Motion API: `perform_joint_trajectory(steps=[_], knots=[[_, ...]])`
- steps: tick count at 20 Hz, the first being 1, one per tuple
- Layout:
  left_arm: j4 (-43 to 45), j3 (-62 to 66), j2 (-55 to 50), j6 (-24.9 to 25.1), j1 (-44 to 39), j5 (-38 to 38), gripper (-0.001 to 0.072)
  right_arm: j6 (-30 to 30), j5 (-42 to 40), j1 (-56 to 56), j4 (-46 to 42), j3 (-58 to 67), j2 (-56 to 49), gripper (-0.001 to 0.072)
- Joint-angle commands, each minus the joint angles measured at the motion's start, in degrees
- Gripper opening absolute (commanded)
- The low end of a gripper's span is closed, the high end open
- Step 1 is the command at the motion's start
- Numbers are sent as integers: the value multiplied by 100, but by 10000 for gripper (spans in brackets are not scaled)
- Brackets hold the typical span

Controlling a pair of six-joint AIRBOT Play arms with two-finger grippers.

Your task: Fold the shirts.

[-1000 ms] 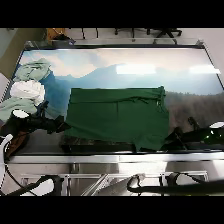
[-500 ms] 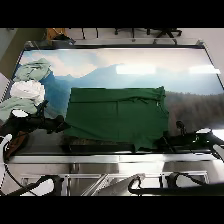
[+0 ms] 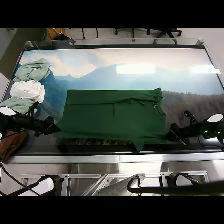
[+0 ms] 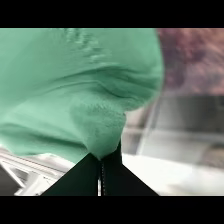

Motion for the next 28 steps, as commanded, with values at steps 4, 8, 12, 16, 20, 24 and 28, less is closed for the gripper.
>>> perform_joint_trajectory(steps=[4,8,12,16,20,24,28], knots=[[179,-496,293,-142,195,-122,22,-13,225,17,31,227,155,23],[177,44,326,-166,-149,9,23,-1307,-741,31,2114,807,-140,24],[190,1187,118,-442,-680,603,23,-2017,-1596,442,2776,2092,-1045,24],[201,2424,-911,-603,-986,695,23,-2149,-2063,1001,2767,3239,-2330,24],[199,3316,-2094,-603,-1165,828,23,-2197,-2299,1145,2734,3536,-3320,24],[203,3864,-3005,-597,-1261,839,23,-2319,-2494,1152,2726,3536,-3797,24],[195,4000,-3353,-599,-1259,831,26,-2540,-2542,1126,2726,3569,-3816,38]])
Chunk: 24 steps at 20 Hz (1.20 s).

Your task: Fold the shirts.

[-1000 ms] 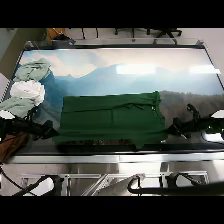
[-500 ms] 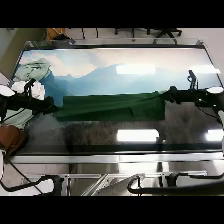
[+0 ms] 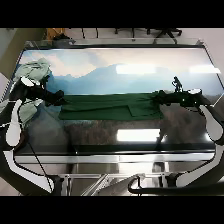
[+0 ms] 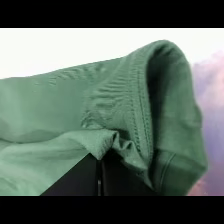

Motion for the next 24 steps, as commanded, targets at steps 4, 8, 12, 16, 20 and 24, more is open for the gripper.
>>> perform_joint_trajectory(steps=[4,8,12,16,20,24], knots=[[-20,511,-262,116,-28,-304,131,-358,614,-278,-149,417,249,455],[-9,1165,-262,107,-37,-977,677,-72,605,-509,-1528,426,442,653],[-17,1622,-256,2,-37,-1231,677,-33,605,-415,-1335,426,44,701],[-28,1961,-256,-98,-37,-1368,677,-186,752,-260,-723,426,-319,701],[-468,2009,-251,-114,-81,-1327,658,-210,750,-7,-647,426,-557,696],[-625,2004,-256,-107,-348,-1283,261,-339,1012,96,-640,540,-553,83]])
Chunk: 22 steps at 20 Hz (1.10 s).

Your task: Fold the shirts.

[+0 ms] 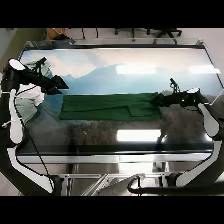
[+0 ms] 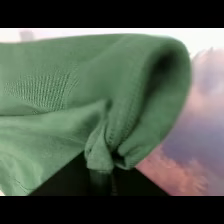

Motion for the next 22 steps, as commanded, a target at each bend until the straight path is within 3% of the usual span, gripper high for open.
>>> perform_joint_trajectory(steps=[1,5,9,12,15,22], knots=[[-144,20,0,2,-267,61,14,-109,304,70,59,177,22,24],[-149,20,-35,15,-1156,564,23,125,546,63,57,612,551,23],[-146,20,-557,13,-2736,1233,23,520,1246,57,55,1364,1062,24],[-149,22,-1191,-13,-3888,2140,23,970,1714,4,55,1978,1340,23],[-164,42,-1670,-365,-4535,3049,23,1405,2218,-37,-44,2367,1478,24],[-1147,1106,-2103,-573,-4413,2356,23,1567,2487,44,-404,2371,1600,24]])
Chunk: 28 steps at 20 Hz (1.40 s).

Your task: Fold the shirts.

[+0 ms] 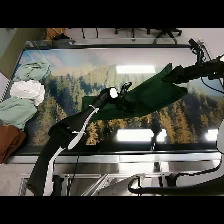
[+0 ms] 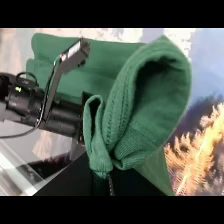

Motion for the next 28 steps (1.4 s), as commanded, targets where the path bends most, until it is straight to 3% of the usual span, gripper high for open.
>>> perform_joint_trajectory(steps=[1,3,7,10,14,15,17,18,19,21,26,28], knots=[[-876,249,136,55,269,-509,23,136,149,85,-94,39,33,24],[-1626,48,739,568,800,-1003,22,146,92,214,-92,39,33,24],[-2728,173,2190,1034,2124,-1991,23,422,-505,938,-87,37,31,24],[-3307,166,3254,1193,3086,-2120,23,706,-1596,2100,-68,37,-114,24],[-3289,-111,4245,1460,3978,-2337,23,800,-3866,4232,-70,37,-975,27],[-3283,-367,4481,1637,4092,-2365,23,643,-4734,4830,-76,37,-1342,66],[-3272,-920,4865,1910,4197,-2417,23,44,-6321,5825,-72,39,-2096,498],[-3261,-1176,5012,2006,4194,-2420,23,-205,-6636,6131,-79,39,-2315,510],[-3261,-1478,5165,2162,4194,-2411,23,-452,-6638,6336,-201,39,-2424,437],[-3263,-1904,5331,2317,4194,-2413,23,-472,-6107,6275,-824,42,-2253,430],[-3285,-2317,5453,2358,4194,-2433,23,957,-3838,4760,-2225,39,-1071,436],[-3545,-2317,5453,2361,4194,-2433,23,1241,-2868,3877,-2286,39,-697,479]])
